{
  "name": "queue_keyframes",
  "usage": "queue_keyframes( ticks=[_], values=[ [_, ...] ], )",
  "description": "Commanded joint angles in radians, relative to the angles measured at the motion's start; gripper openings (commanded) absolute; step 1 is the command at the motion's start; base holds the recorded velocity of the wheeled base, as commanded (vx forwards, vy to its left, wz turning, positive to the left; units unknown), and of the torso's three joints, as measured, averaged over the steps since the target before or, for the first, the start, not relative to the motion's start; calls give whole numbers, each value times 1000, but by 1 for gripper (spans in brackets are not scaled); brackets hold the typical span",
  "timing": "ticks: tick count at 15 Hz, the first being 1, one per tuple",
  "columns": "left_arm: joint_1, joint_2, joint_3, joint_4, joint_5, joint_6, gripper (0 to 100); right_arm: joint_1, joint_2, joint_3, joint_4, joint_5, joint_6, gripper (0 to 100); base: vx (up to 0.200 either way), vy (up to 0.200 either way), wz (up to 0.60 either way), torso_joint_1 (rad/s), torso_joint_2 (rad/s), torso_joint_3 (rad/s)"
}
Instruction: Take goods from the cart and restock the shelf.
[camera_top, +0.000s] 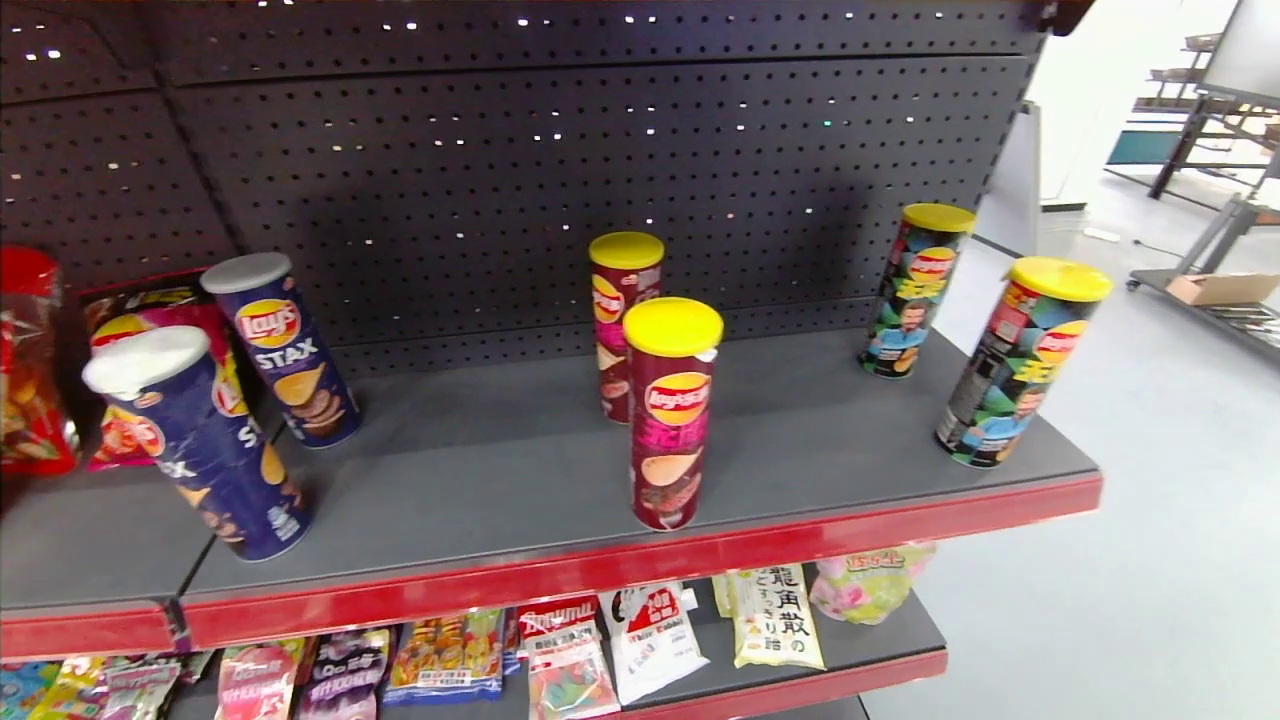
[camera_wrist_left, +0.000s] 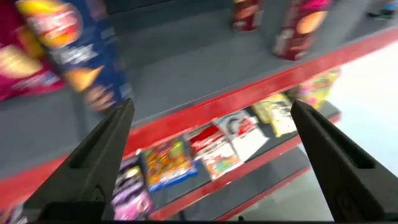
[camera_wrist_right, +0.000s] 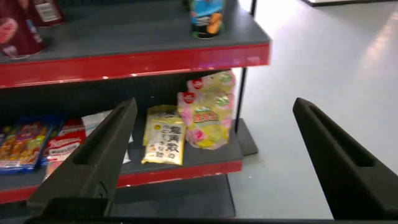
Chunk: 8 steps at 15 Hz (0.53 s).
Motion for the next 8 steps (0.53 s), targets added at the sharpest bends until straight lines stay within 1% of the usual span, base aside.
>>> queue_keyframes(
  ticks=[1,5,6,7,8],
  values=[
    [0,-8,0,0,0,0,100,1,1,2,-1,0,3,100,0,0,0,0,0,0],
    [0,-49,23,1,0,0,100,1,0,0,-1,0,6,100,0,0,0,0,0,0],
    [0,-152,78,3,4,-1,100,1,0,0,-1,1,4,100,0,0,0,0,0,0],
    [1,-211,118,6,15,-1,100,1,0,0,-1,1,4,100,0,0,0,0,0,0],
    [1,-220,147,-2,32,-1,100,2,1,0,-1,1,1,100,0,0,0,0,0,0]
  ],
)
